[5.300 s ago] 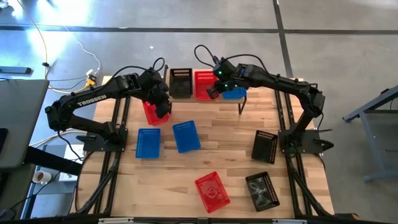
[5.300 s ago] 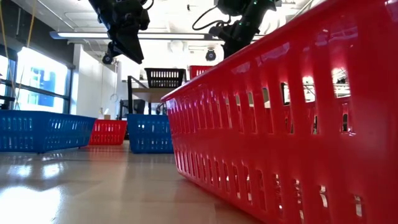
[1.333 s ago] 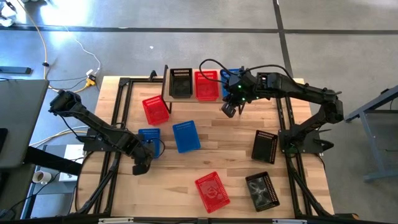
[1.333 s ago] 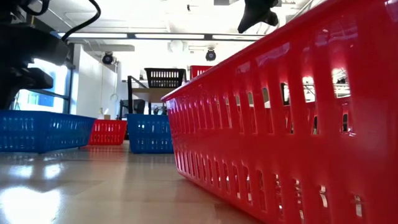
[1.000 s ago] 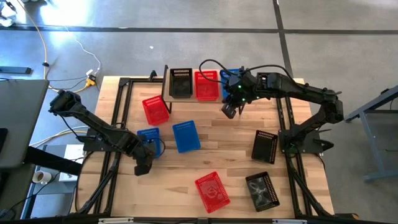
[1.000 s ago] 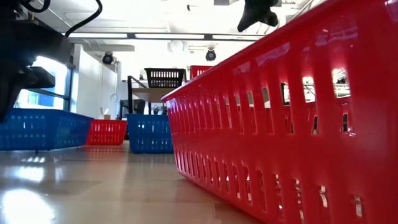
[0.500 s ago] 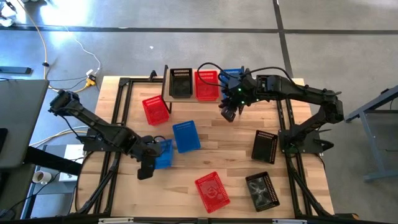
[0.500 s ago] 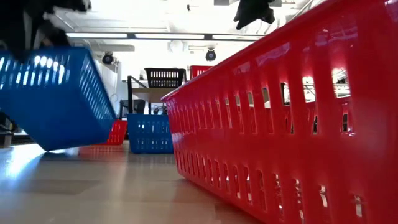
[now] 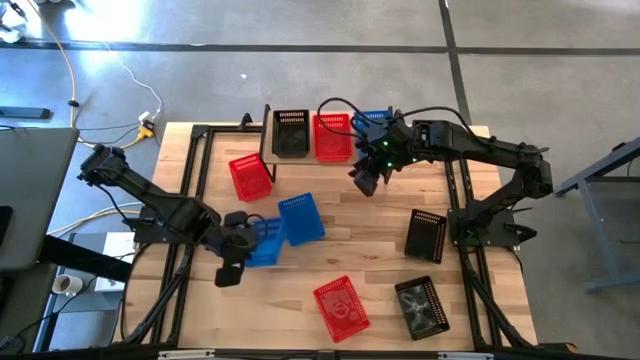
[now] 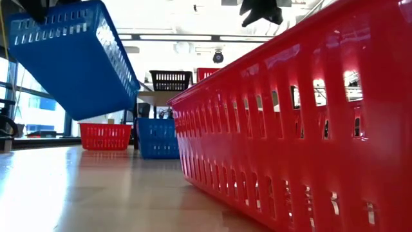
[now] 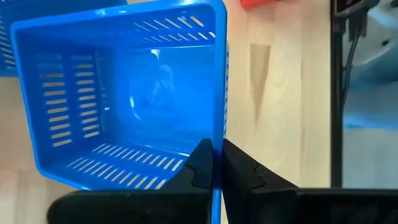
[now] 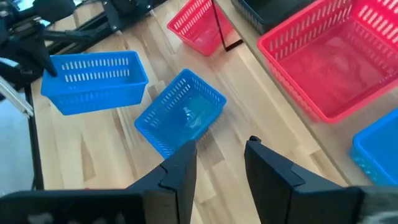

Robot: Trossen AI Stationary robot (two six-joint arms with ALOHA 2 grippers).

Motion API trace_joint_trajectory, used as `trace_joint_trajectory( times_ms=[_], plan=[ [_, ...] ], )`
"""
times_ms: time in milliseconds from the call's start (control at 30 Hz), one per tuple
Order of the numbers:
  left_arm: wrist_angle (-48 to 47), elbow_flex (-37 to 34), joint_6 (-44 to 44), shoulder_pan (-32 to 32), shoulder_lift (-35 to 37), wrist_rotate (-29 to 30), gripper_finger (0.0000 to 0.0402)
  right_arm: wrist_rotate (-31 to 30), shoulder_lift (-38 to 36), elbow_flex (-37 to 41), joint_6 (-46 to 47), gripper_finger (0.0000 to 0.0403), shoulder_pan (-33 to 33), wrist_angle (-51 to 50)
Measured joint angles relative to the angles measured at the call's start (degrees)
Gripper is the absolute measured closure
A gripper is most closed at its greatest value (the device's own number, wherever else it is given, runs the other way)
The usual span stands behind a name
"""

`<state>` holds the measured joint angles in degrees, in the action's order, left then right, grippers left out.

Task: Stack baskets on shelf by color
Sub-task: Stack the left blue bin on top of the blue bin on the shelf

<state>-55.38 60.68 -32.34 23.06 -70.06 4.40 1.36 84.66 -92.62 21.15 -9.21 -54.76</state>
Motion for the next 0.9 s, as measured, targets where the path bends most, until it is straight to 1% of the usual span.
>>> trace_joint_trajectory(
  times_ms=[133, 333, 500, 667, 900],
  plan=[
    [-2.62, 1.56, 2.90, 0.36, 0.00, 1.16, 0.0401, -0.02, 0.00, 0.00, 2.90, 0.0281, 0.00, 0.01],
    [-6.01, 3.71, 5.51, 0.32, 0.00, 5.13, 0.0401, -0.01, 0.00, 0.00, 7.79, 0.0281, 0.00, 0.87],
    [-6.60, 5.32, 8.66, -0.07, -0.02, 9.55, 0.0401, -0.06, 0.73, 0.00, 14.42, 0.0281, 0.35, 2.52],
    [-6.53, 6.55, 14.07, -1.16, -0.02, 15.24, 0.0401, -0.24, 2.52, -0.02, 19.24, 0.0281, 1.80, 2.99],
    [-7.70, 6.87, 21.31, -2.72, -0.97, 20.82, 0.0401, -5.90, 4.88, -0.02, 23.68, 0.0281, 4.84, 3.31]
  ],
)
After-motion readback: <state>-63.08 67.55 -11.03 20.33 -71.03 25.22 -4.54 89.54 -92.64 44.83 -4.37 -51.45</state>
